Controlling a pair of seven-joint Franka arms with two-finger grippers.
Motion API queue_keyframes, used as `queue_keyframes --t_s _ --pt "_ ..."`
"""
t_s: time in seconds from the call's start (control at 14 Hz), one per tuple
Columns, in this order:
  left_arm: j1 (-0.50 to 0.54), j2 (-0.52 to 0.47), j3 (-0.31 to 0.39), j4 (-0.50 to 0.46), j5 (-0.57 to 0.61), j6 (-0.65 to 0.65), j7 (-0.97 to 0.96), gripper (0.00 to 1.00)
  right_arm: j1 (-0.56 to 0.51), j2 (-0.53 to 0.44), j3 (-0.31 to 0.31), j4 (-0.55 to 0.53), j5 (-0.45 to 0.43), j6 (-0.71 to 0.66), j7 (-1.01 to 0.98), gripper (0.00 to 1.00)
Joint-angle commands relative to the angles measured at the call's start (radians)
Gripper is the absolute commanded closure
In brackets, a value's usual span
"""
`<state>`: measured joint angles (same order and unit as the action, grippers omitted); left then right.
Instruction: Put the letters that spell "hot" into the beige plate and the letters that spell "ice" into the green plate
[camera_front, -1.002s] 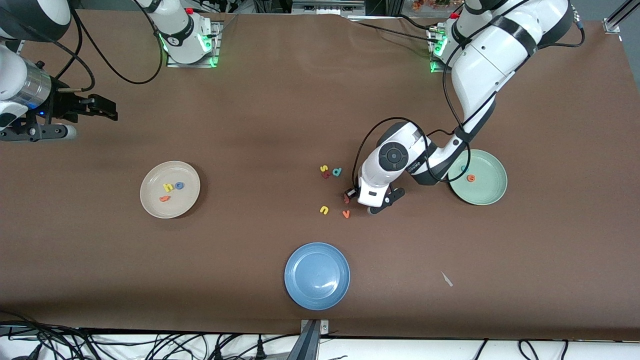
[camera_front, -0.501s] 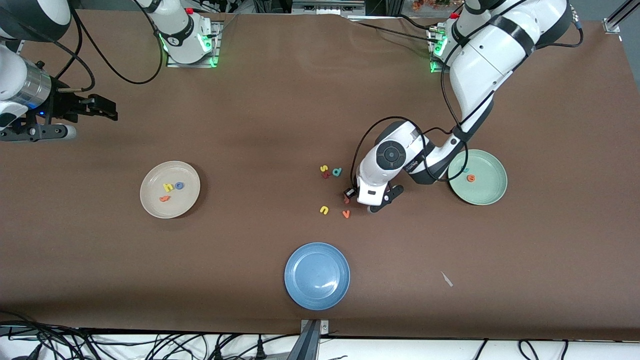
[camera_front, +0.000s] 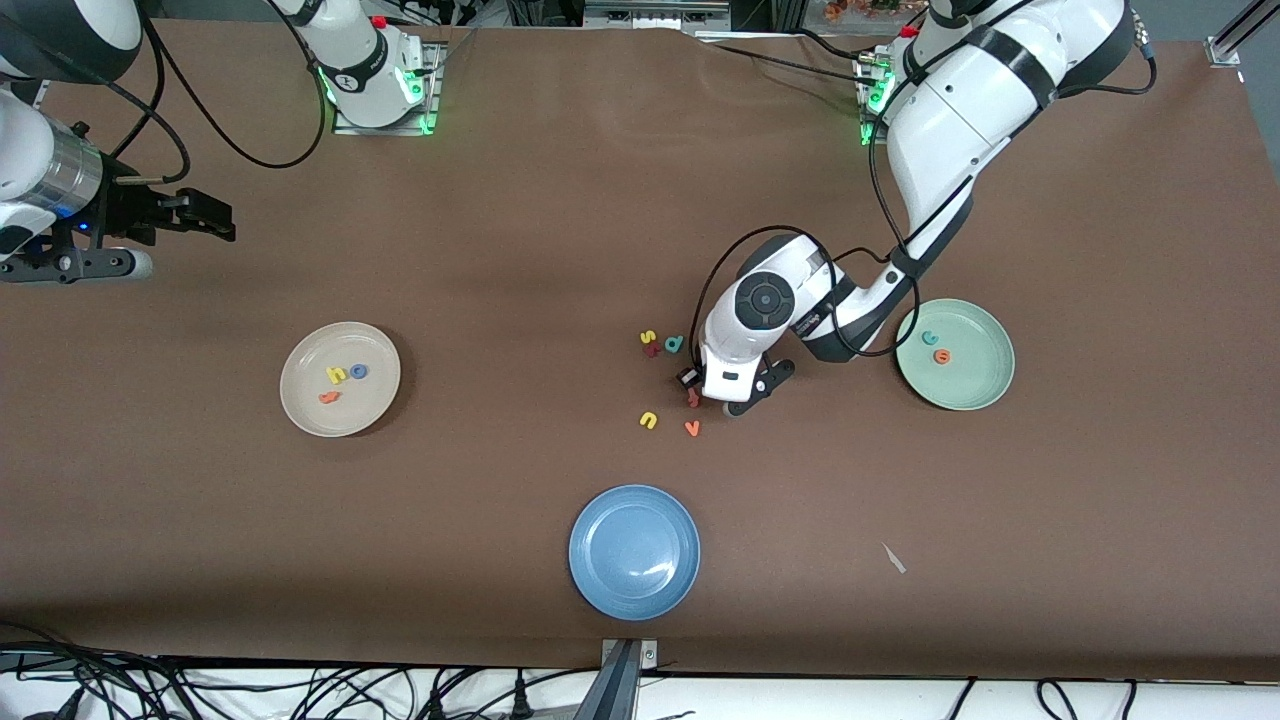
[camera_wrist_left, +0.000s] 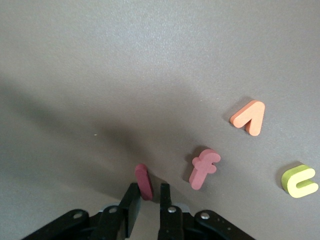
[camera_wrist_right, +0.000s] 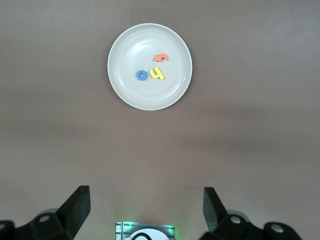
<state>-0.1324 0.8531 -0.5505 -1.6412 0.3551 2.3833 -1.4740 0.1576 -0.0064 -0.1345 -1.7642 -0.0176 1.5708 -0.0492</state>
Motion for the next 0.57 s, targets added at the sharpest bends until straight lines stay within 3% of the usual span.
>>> queue_keyframes --t_s 0.0,0.07,0.29,0.5 --pt "-0.016 0.018 0.004 0.004 0.036 -0.004 -0.026 0.93 -0.007 0.01 0.004 0.025 -0.002 -0.018 0.006 0.0" --pt "-0.016 0.018 0.006 0.003 0.036 -0.006 -0.026 1.0 -0.007 0.01 0.004 0.025 -0.002 -0.02 0.006 0.0" --pt "-0.01 0.0 0.006 0.012 0.036 -0.056 -0.025 1.0 -0.006 0.01 0.004 0.025 -0.002 -0.018 0.006 0.0" --pt "0.007 -0.069 0.006 0.018 0.039 -0.192 0.03 1.0 -0.007 0.01 0.004 0.025 -0.002 -0.018 0.006 0.0"
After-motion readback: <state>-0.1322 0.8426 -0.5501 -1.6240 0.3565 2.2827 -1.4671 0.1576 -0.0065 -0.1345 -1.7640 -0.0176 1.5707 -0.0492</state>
